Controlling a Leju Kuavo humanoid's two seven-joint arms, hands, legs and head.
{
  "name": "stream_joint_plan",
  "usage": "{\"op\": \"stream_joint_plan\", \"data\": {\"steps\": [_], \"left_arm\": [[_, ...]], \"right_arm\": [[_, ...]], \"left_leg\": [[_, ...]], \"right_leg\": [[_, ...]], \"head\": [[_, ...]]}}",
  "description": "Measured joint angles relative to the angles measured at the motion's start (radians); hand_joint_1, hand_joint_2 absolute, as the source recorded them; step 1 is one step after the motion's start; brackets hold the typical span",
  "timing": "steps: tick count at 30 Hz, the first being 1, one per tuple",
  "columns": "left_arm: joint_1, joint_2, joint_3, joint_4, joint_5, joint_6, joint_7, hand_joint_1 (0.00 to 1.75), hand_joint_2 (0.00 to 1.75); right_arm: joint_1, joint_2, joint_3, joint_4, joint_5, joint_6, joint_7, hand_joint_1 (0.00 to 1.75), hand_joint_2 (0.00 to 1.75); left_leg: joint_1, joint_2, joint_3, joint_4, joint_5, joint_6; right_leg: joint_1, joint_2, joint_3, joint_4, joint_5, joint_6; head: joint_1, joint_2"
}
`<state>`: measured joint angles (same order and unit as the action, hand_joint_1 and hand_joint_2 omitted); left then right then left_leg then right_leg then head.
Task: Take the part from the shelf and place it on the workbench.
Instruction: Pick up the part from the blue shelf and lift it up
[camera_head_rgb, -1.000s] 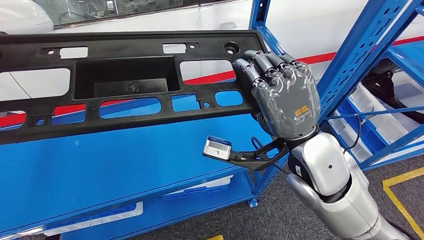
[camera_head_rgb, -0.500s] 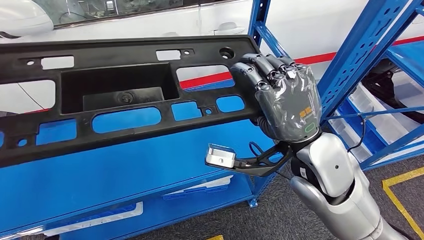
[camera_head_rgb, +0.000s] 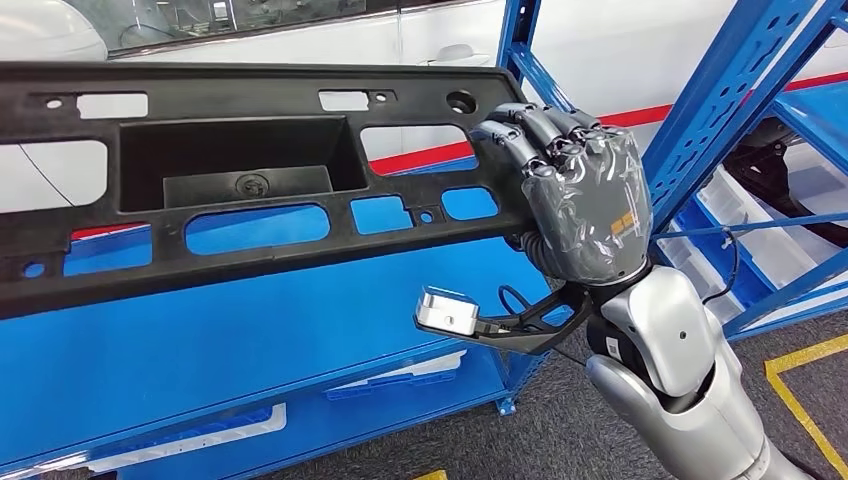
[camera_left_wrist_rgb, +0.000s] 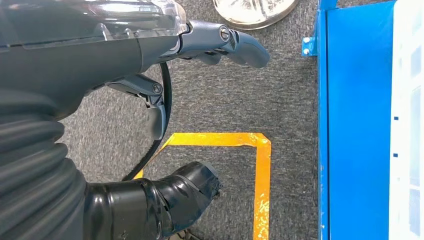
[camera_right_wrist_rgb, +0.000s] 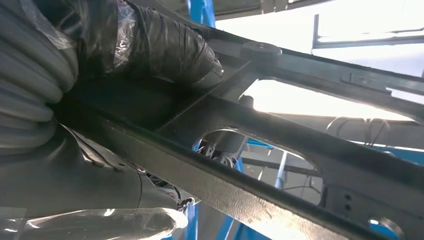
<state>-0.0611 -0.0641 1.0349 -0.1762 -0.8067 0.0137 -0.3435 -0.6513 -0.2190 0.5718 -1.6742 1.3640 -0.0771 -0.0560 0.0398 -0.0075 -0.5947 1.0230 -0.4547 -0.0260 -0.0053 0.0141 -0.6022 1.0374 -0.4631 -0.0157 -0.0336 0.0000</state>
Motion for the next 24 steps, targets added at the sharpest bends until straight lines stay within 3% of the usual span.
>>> {"op": "stream_joint_plan", "data": {"steps": [8, 13, 15, 17, 19, 20, 21, 24], "left_arm": [[-0.001, 0.0, 0.014, 0.0, -0.005, 0.0, -0.002, 0.0, 1.75], [-0.002, 0.001, 0.015, 0.0, -0.014, -0.001, -0.003, 0.0, 1.75], [-0.003, 0.001, 0.015, 0.0, -0.016, -0.003, -0.004, 0.0, 1.75], [-0.003, 0.0, 0.015, 0.0, -0.017, -0.004, -0.004, 0.0, 1.75], [-0.003, 0.0, 0.015, 0.0, -0.018, -0.004, -0.003, 0.0, 1.75], [-0.003, 0.0, 0.015, 0.0, -0.019, -0.005, -0.002, 0.0, 1.75], [-0.003, 0.0, 0.015, 0.0, -0.019, -0.005, -0.002, 0.0, 1.75], [-0.004, -0.002, 0.016, 0.0, -0.019, -0.005, -0.002, 0.0, 1.75]], "right_arm": [[-0.001, 0.0, -0.009, -0.008, 0.001, 0.001, 0.0, 1.75, 1.75], [-0.008, -0.002, -0.01, -0.008, 0.009, 0.005, -0.002, 1.75, 1.75], [-0.013, -0.006, -0.01, -0.008, 0.013, 0.006, -0.003, 1.75, 1.75], [-0.015, -0.01, -0.01, -0.007, 0.015, 0.007, -0.004, 1.75, 1.75], [-0.014, -0.014, -0.01, -0.007, 0.015, 0.009, -0.006, 1.75, 1.75], [-0.014, -0.016, -0.01, -0.007, 0.015, 0.01, -0.007, 1.75, 1.75], [-0.014, -0.018, -0.01, -0.007, 0.015, 0.01, -0.009, 1.75, 1.75], [-0.018, -0.02, -0.01, -0.007, 0.015, 0.011, -0.011, 1.75, 1.75]], "left_leg": [[-0.009, 0.0, -0.001, 0.003, -0.002, 0.01], [-0.011, 0.002, 0.003, -0.007, 0.007, 0.031], [-0.005, 0.006, 0.009, -0.024, 0.022, 0.043], [-0.004, 0.008, 0.007, -0.027, 0.027, 0.048], [-0.004, 0.009, -0.001, -0.021, 0.028, 0.047], [-0.004, 0.009, -0.005, -0.017, 0.028, 0.046], [-0.002, 0.009, -0.009, -0.012, 0.028, 0.045], [-0.001, 0.007, -0.019, 0.0, 0.029, 0.029]], "right_leg": [[-0.01, 0.0, 0.0, -0.001, 0.001, 0.009], [-0.013, -0.001, 0.003, -0.004, 0.002, 0.027], [-0.011, -0.005, -0.01, 0.042, -0.036, 0.033], [-0.011, -0.008, -0.057, 0.159, -0.108, 0.035], [-0.014, -0.008, -0.094, 0.254, -0.146, 0.038], [-0.016, -0.009, -0.09, 0.252, -0.137, 0.039], [-0.018, -0.009, -0.066, 0.211, -0.11, 0.04], [-0.018, -0.008, 0.024, 0.034, -0.038, 0.035]], "head": [[0.0, 0.0], [0.0, 0.0], [0.001, 0.0], [0.001, 0.0], [0.001, 0.0], [0.001, 0.0], [0.001, 0.0], [0.001, 0.0]]}}
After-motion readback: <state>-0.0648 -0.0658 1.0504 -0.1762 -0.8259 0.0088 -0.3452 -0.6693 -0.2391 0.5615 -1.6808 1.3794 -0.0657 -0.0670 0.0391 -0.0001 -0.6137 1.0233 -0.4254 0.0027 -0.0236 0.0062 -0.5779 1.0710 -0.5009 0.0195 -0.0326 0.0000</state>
